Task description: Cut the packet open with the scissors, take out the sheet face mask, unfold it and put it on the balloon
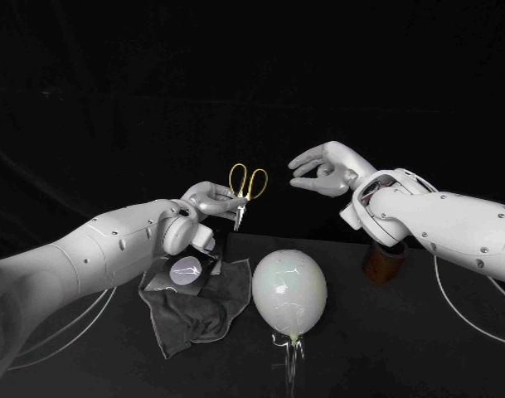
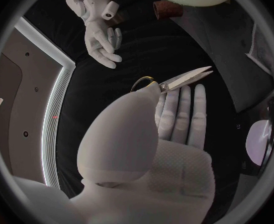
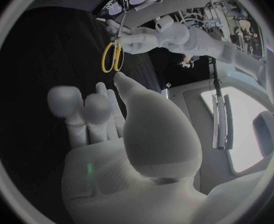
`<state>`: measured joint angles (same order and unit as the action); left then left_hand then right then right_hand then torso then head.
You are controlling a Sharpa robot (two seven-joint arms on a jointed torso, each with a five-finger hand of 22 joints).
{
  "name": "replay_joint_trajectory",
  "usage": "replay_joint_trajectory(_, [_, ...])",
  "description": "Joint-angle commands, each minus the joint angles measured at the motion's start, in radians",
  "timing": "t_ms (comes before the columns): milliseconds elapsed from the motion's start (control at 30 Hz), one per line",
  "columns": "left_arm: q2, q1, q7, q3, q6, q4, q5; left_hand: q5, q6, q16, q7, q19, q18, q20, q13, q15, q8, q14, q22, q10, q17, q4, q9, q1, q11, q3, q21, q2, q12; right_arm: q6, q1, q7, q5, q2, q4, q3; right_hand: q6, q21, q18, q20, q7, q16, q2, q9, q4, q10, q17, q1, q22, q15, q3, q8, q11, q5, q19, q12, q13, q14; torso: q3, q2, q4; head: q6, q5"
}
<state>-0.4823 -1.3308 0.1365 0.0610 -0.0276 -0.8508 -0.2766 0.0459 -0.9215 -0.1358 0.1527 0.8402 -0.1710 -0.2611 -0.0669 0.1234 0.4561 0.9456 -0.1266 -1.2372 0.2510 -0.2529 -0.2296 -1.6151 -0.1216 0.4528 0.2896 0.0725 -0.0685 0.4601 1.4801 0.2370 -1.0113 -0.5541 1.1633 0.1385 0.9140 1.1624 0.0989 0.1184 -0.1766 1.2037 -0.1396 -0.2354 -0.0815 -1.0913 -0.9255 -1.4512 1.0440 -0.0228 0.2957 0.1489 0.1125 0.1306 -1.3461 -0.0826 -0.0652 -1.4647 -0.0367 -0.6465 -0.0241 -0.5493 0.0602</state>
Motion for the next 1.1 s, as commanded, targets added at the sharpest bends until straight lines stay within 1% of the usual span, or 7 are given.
replay_joint_trajectory(33, [-0.004,-0.016,-0.093,-0.001,0.167,-0.007,-0.095,0.003,-0.007,0.007,0.004,-0.001,-0.008,0.008,0.001,0.002,-0.008,0.010,-0.009,-0.006,-0.002,0.089,-0.181,0.031,0.002,0.104,0.017,0.008,0.004,-0.061,0.007,-0.049,-0.365,0.016,0.016,0.002,0.019,0.112,-0.019,0.003,0.002,0.111,-0.026,0.006,-0.011,-0.011,-0.132,-0.003,0.132,-0.005,0.051,-0.008,-0.001,0.016,-0.026,0.015,-0.001,-0.028,0.0044,-0.004,-0.0010,0.005,0.004])
replay_joint_trajectory(167, [-0.010,-0.029,-0.127,0.000,0.188,-0.008,-0.111,0.003,-0.012,0.012,0.004,-0.003,-0.006,0.015,0.001,0.002,-0.014,0.014,-0.026,-0.008,-0.004,0.127,-0.190,0.067,0.001,0.152,0.044,0.019,0.004,-0.027,0.013,-0.122,-0.522,0.036,0.040,0.002,0.021,0.170,-0.029,0.008,0.005,0.150,-0.047,0.009,-0.023,-0.016,-0.180,0.005,0.205,-0.006,0.096,-0.013,-0.001,0.032,-0.043,0.017,-0.001,-0.026,0.0060,-0.010,-0.0031,0.010,0.002])
replay_joint_trajectory(300, [-0.013,-0.036,-0.147,0.000,0.196,-0.008,-0.119,0.003,-0.016,0.016,0.005,-0.016,-0.003,0.017,0.000,0.001,-0.019,0.018,-0.040,-0.010,-0.005,0.156,-0.199,0.109,0.001,0.186,0.067,0.022,0.004,0.001,0.016,-0.190,-0.656,0.053,0.066,0.004,0.020,0.175,-0.026,0.005,0.023,0.173,-0.061,0.010,-0.033,0.003,-0.205,0.016,0.210,-0.009,0.110,-0.015,-0.002,-0.045,-0.034,0.019,0.000,-0.031,0.0056,-0.015,-0.0050,0.013,0.000])
replay_joint_trajectory(367, [-0.014,-0.037,-0.152,0.000,0.198,-0.009,-0.121,0.002,-0.023,0.017,0.010,-0.030,0.004,0.010,0.000,0.004,-0.012,0.019,-0.041,-0.014,-0.005,0.152,-0.209,0.153,-0.002,0.164,0.066,0.048,0.002,0.011,0.017,-0.210,-0.697,0.060,0.073,0.005,0.021,0.176,-0.026,0.004,0.027,0.176,-0.062,0.010,-0.032,0.005,-0.208,0.013,0.212,-0.008,0.114,-0.015,-0.005,-0.046,-0.034,0.019,-0.001,-0.031,0.0046,-0.017,-0.0054,0.014,-0.005])
replay_joint_trajectory(633, [-0.018,-0.042,-0.162,0.000,0.204,-0.022,-0.126,0.000,-0.006,0.019,0.000,-0.051,0.002,-0.001,0.002,-0.001,0.012,0.016,-0.026,-0.013,-0.001,0.165,-0.240,0.175,0.005,0.139,0.040,0.032,0.005,0.062,0.011,-0.290,-0.838,0.090,0.087,0.013,0.025,0.169,-0.021,-0.028,0.052,0.186,-0.078,0.009,-0.025,0.043,-0.219,0.001,0.205,0.038,0.163,-0.016,-0.040,-0.037,-0.020,0.020,0.000,-0.033,0.0028,-0.027,-0.0034,0.019,-0.004])
replay_joint_trajectory(833, [-0.020,-0.045,-0.158,0.000,0.211,-0.039,-0.154,0.000,0.000,0.019,0.001,-0.053,0.001,-0.004,0.002,-0.001,0.019,0.016,-0.022,-0.012,0.000,0.170,-0.248,0.178,0.005,0.136,0.035,0.027,0.005,0.036,0.008,-0.320,-0.881,0.110,0.081,0.016,0.010,0.150,-0.016,-0.047,0.068,0.181,-0.090,0.013,-0.008,0.111,-0.206,-0.008,0.188,0.055,0.208,-0.027,-0.057,-0.001,-0.001,0.021,0.002,-0.032,0.0019,-0.033,-0.0058,0.019,-0.012])
replay_joint_trajectory(1100, [-0.025,-0.050,-0.155,0.000,0.220,-0.061,-0.174,0.000,0.002,0.019,0.002,-0.053,0.000,-0.006,0.002,-0.001,0.022,0.016,-0.021,-0.012,0.001,0.172,-0.252,0.180,0.005,0.135,0.032,0.026,0.005,-0.032,0.000,-0.333,-0.902,0.145,0.050,0.023,-0.015,0.138,-0.013,-0.056,0.091,0.182,-0.091,0.018,0.006,0.174,-0.208,-0.002,0.182,0.070,0.214,-0.044,-0.080,-0.031,0.007,0.021,0.003,-0.035,0.0039,-0.041,-0.0052,0.022,-0.011])
